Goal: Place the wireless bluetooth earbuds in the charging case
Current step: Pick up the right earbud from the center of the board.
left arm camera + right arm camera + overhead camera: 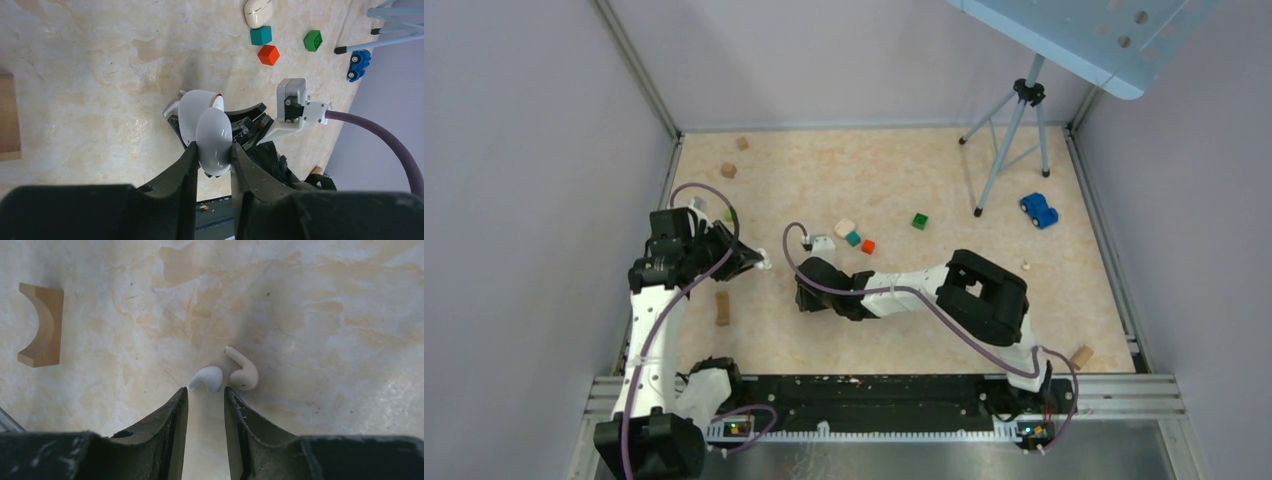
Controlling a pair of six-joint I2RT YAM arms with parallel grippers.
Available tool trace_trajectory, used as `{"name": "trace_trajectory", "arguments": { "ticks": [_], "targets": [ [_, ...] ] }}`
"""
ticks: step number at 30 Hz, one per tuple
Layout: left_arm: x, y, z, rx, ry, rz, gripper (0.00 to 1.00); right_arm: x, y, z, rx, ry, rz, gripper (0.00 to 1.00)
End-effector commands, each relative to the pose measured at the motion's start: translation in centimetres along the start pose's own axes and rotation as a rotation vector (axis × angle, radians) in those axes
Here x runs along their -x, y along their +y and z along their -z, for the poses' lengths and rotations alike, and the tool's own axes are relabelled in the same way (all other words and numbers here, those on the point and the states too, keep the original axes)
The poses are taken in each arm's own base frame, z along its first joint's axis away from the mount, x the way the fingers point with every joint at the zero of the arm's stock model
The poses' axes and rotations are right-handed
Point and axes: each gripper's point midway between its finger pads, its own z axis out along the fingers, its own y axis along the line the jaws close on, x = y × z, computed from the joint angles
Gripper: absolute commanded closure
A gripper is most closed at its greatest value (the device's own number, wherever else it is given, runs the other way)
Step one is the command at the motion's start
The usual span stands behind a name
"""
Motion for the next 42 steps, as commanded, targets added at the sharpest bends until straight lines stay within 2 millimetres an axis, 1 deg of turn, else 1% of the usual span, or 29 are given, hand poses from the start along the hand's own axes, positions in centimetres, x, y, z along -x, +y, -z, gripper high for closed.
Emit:
{"name": "trace_trajectory", "arguments": {
  "ticks": [1, 11, 15, 19, 22, 24, 30, 35, 40, 42],
  "targets": [
    [1.0, -0.6, 0.4, -0.015, -0.042, -0.032, 0.94, 1.5, 1.0, -1.0, 0.019, -0.023, -0.021, 0.67],
    [0.9, -0.8, 0.6, -0.025, -0.040, -0.033, 0.94, 1.0, 0.5, -2.4, 0.000, -0.013, -0.003, 0.66],
    [0.9, -0.7, 0.6, -0.022, -0.043, -0.036, 0.94, 0.4, 0.3, -3.1, -0.008, 0.003, 0.003, 0.66],
    [0.8, -0.7, 0.6, -0.023, -0.040, -0.035, 0.94, 0.2, 0.3, -3.4, -0.013, 0.012, 0.005, 0.67],
    [0.7, -0.6, 0.6, -0.023, -0.039, -0.034, 0.94, 0.1, 0.0, -3.4, -0.021, 0.011, 0.003, 0.69],
    [0.7, -0.7, 0.6, -0.025, -0.039, -0.035, 0.94, 0.3, 0.0, -3.4, -0.022, 0.004, 0.003, 0.73],
    [0.6, -0.6, 0.5, -0.026, -0.032, -0.031, 0.94, 0.5, -0.1, -3.2, -0.023, -0.004, 0.005, 0.81],
    [0.5, -0.6, 0.5, -0.029, -0.032, -0.033, 0.94, 1.2, 0.0, -2.2, -0.019, -0.022, -0.004, 0.92],
    [0.4, -0.5, 0.5, -0.026, -0.034, -0.036, 0.94, 2.9, 0.3, 0.5, 0.007, -0.072, -0.019, 1.00],
    [0.3, -0.4, 0.4, -0.026, -0.032, -0.031, 0.94, 3.8, 0.3, 1.8, 0.012, -0.097, -0.025, 1.00]
  ]
}}
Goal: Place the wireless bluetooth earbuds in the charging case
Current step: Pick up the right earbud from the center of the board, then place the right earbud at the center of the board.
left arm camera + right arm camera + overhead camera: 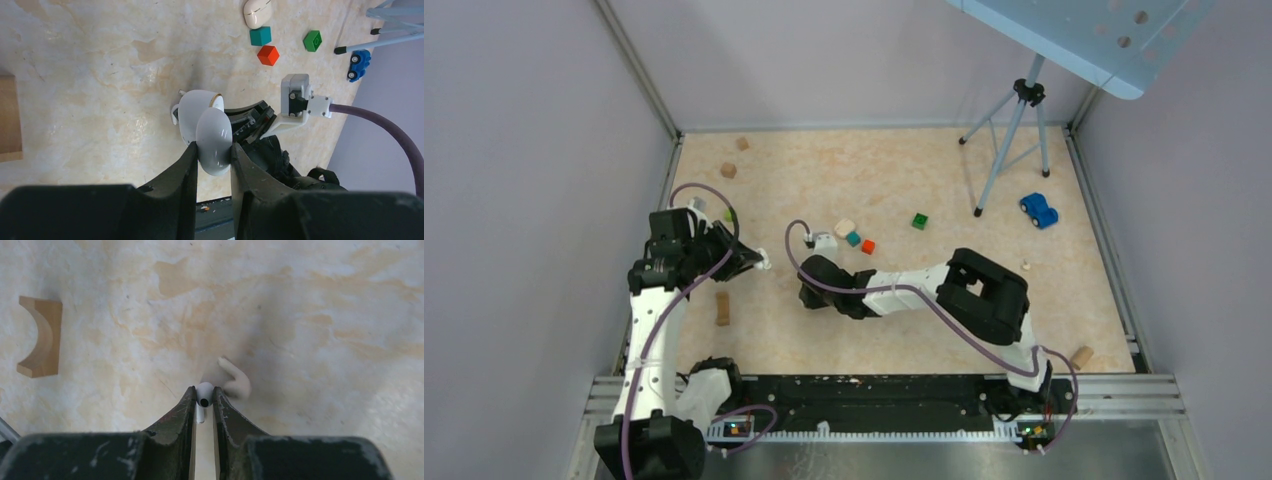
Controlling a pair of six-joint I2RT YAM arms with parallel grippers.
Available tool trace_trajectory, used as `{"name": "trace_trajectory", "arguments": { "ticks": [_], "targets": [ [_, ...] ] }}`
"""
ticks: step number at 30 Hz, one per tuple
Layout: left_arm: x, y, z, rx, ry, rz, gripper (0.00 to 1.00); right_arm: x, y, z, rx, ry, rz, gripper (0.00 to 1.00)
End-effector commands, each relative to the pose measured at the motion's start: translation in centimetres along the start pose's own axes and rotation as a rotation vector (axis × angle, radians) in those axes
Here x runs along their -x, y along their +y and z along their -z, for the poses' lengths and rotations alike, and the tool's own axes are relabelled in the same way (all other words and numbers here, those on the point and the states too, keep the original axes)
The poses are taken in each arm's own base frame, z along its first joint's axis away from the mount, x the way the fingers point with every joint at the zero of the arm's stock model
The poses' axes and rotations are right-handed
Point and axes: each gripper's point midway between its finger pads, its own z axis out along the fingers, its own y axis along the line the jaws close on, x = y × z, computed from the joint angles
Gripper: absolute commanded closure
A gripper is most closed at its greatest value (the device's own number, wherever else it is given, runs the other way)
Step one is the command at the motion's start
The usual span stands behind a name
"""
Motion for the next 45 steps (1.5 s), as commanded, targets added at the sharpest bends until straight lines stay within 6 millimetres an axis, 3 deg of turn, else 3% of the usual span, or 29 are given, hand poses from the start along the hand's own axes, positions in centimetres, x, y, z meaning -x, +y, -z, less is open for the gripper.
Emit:
{"name": "trace_trajectory", "arguments": {
  "ticks": [1, 5, 7, 11, 15, 17, 25, 29, 35, 45],
  "targets": [
    [0.2, -0.4, 0.2, -0.032, -0.024, -0.025, 0.94, 3.1, -0.2, 3.7, -0.002, -0.074, -0.013, 1.00],
    [-0.1, -0.6, -0.1, -0.060, -0.004, -0.032, 0.94, 4.9, -1.5, 7.2, -0.028, -0.133, -0.028, 1.00],
    [-0.6, -1.3, -0.5, -0.125, 0.021, -0.061, 0.94, 4.8, -3.7, 8.8, -0.068, -0.145, -0.047, 1.00],
    [-4.6, -2.8, -2.1, -0.301, 0.197, -0.107, 0.94, 6.7, -6.5, 13.1, -0.044, -0.265, -0.103, 1.00],
    [-9.5, -5.1, -3.6, -0.402, 0.398, -0.198, 0.94, 10.3, -5.3, 17.9, 0.091, -0.435, -0.062, 1.00],
    [-11.1, -6.5, -3.8, -0.468, 0.451, -0.223, 0.95, 11.8, -4.6, 19.6, 0.129, -0.489, -0.039, 1.00],
    [-12.4, -9.0, -3.2, -0.627, 0.555, -0.175, 0.94, 15.4, -1.2, 24.0, 0.301, -0.673, 0.029, 1.00],
    [-12.3, -9.8, -2.5, -0.664, 0.562, -0.110, 0.94, 15.9, 0.0, 24.9, 0.345, -0.741, 0.044, 1.00],
    [-12.3, -10.3, -2.0, -0.684, 0.589, -0.114, 0.94, 15.0, 1.1, 24.2, 0.360, -0.743, 0.080, 1.00],
    [-11.7, -10.7, -1.8, -0.646, 0.581, -0.075, 0.94, 13.1, 0.8, 22.2, 0.324, -0.773, 0.178, 1.00]
  ]
}}
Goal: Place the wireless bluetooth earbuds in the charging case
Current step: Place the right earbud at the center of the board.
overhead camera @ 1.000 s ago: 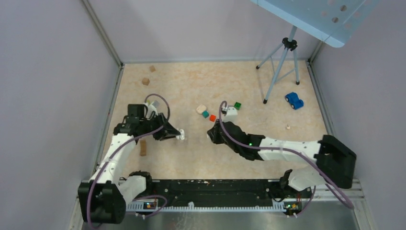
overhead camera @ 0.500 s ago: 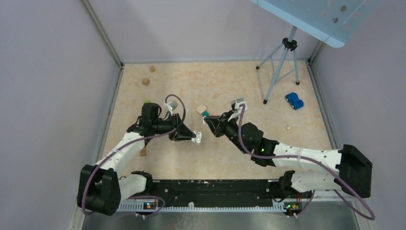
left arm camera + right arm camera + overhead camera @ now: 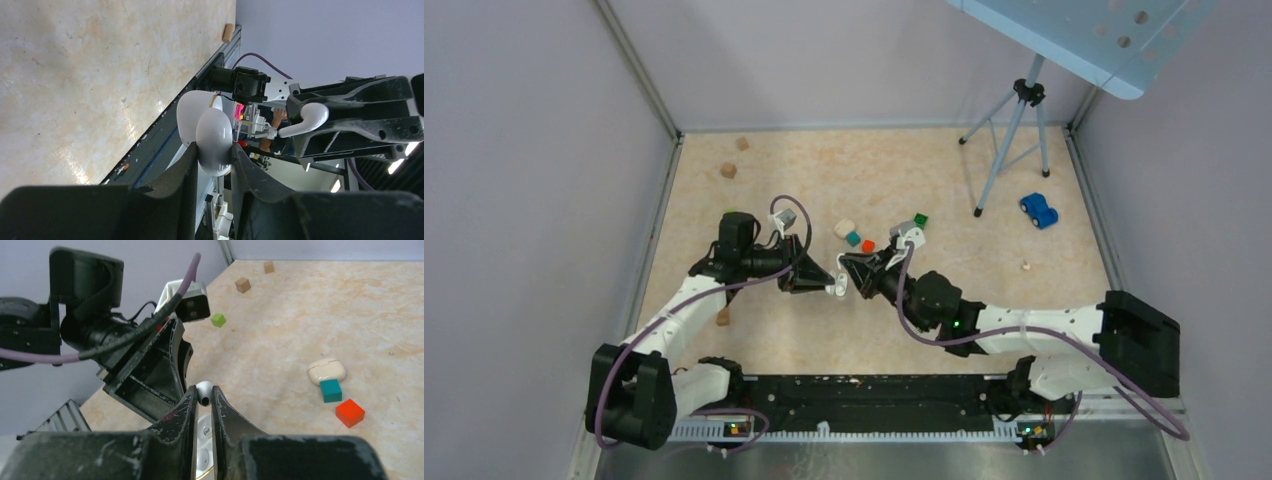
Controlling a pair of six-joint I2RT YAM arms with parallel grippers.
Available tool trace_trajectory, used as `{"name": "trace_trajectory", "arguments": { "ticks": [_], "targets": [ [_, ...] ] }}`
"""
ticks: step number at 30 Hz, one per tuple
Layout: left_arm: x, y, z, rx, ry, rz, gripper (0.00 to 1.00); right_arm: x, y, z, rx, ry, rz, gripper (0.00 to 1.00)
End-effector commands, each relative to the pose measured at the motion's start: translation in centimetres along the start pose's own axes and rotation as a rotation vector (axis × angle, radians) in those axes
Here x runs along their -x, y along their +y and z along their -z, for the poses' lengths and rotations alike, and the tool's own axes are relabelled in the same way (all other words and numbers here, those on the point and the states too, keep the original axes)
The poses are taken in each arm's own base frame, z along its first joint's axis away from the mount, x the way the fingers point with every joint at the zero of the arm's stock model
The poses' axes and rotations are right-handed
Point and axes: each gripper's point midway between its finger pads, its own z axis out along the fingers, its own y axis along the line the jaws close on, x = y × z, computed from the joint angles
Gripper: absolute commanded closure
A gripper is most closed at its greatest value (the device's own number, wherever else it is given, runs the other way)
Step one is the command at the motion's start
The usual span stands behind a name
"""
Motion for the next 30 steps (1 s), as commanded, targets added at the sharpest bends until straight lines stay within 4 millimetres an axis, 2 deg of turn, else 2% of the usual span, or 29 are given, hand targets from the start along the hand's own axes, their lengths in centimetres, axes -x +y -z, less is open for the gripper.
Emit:
{"name": "trace_trajectory", "arguments": {
  "ticks": [1, 7, 11, 14, 30],
  "targets": [
    [0.9, -2.2, 0.5, -0.028, -0.025, -0.046, 0.94, 0.7, 0.9, -0.2, 0.028, -0.082, 0.057, 1.00],
    [1.0, -1.6, 0.6, -0.020, -0.015, 0.021, 0.94, -0.6, 0.6, -0.1, 0.021, -0.111, 0.115, 1.00],
    [0.9, -1.2, 0.7, -0.042, -0.003, 0.064, 0.94, 0.1, -0.2, 0.7, -0.002, -0.217, 0.126, 1.00],
    [1.0, -0.9, 0.8, -0.038, -0.004, 0.076, 0.94, -0.4, -0.5, 1.0, 0.000, -0.226, 0.142, 1.00],
    [0.9, -0.9, 1.1, -0.043, 0.000, 0.081, 0.94, -2.3, 0.5, 0.1, 0.022, -0.215, 0.201, 1.00]
  ]
}}
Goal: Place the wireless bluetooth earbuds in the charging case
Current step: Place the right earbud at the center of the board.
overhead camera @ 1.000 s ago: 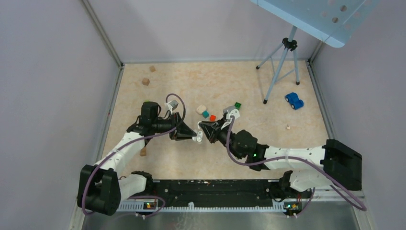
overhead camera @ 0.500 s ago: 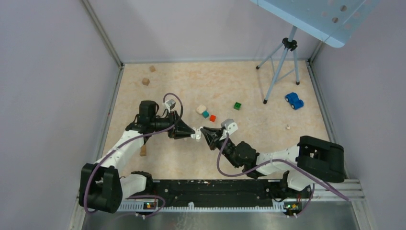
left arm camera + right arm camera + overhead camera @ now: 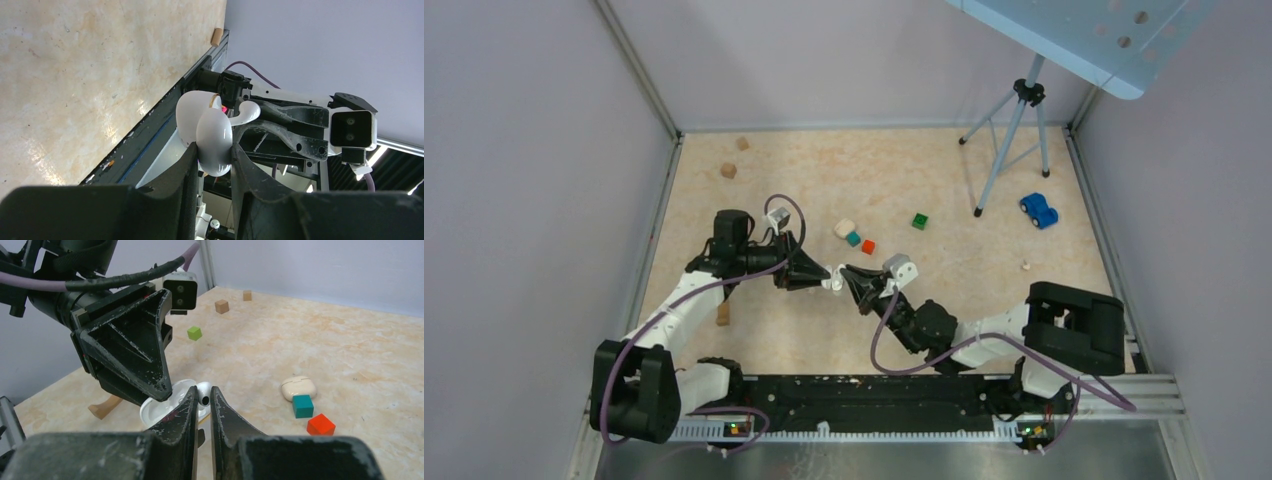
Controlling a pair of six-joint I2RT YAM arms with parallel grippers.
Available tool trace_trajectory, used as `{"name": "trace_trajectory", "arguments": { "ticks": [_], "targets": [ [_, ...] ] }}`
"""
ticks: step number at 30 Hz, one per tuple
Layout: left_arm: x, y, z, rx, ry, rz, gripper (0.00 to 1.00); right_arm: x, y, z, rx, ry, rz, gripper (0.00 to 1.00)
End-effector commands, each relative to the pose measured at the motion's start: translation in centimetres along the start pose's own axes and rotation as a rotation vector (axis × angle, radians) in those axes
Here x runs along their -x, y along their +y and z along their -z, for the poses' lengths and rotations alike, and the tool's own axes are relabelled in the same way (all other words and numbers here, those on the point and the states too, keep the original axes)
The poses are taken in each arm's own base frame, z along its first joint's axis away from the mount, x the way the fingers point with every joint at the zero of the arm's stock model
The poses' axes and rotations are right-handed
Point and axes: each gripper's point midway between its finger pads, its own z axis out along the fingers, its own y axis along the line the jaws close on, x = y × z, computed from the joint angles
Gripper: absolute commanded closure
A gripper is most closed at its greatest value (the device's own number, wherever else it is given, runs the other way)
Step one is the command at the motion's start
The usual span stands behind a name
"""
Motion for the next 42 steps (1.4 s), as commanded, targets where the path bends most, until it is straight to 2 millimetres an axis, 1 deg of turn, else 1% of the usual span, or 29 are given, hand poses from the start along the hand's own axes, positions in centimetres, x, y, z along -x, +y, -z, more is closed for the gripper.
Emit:
{"name": "trace_trajectory", "arguments": {
  "ticks": [1, 10, 14, 23, 28, 32, 33, 36, 37, 39, 41, 42],
  "targets": [
    [-0.3, -0.7, 0.3, -0.028, 0.015, -0.028, 0.94, 1.6, 1.3, -0.7, 0.014, -0.071, -0.010, 1.00],
    [-0.2, -1.1, 0.3, -0.032, 0.019, -0.027, 0.93, 0.5, 0.6, -0.5, -0.025, -0.075, 0.024, 1.00],
    [-0.2, -1.0, 0.3, -0.030, 0.021, -0.026, 0.93, 0.9, 0.1, -0.2, -0.051, -0.113, 0.023, 1.00],
    [-0.4, -0.3, 0.2, -0.013, 0.019, -0.020, 0.93, 1.5, 0.2, -0.2, -0.069, -0.159, 0.023, 1.00],
    [0.1, 1.0, 0.2, 0.057, -0.009, -0.027, 0.94, 1.7, -1.3, 0.9, -0.112, -0.148, 0.011, 1.00],
    [0.6, 1.8, 0.6, 0.115, -0.036, -0.040, 0.94, 0.2, -3.7, 2.9, -0.181, -0.086, 0.016, 1.00],
    [0.8, 2.1, 0.7, 0.133, -0.044, -0.050, 0.94, 0.1, -4.3, 3.4, -0.206, -0.069, -0.001, 1.00],
    [1.3, 3.1, 1.0, 0.195, -0.067, -0.084, 0.94, -1.3, -5.5, 4.3, -0.274, 0.022, -0.040, 1.00],
    [1.6, 3.7, 1.1, 0.223, -0.076, -0.111, 0.94, -2.1, -5.8, 4.4, -0.308, 0.068, -0.041, 1.00],
    [2.0, 5.4, 1.1, 0.282, -0.079, -0.176, 0.94, -3.6, -6.4, 4.6, -0.388, 0.165, -0.042, 1.00],
    [1.8, 7.1, 0.9, 0.308, -0.042, -0.203, 0.97, -5.0, -7.4, 5.0, -0.499, 0.245, -0.025, 1.00],
    [1.5, 7.7, 0.7, 0.306, -0.019, -0.215, 0.99, -5.8, -8.2, 5.5, -0.555, 0.283, -0.004, 1.00]
  ]
}}
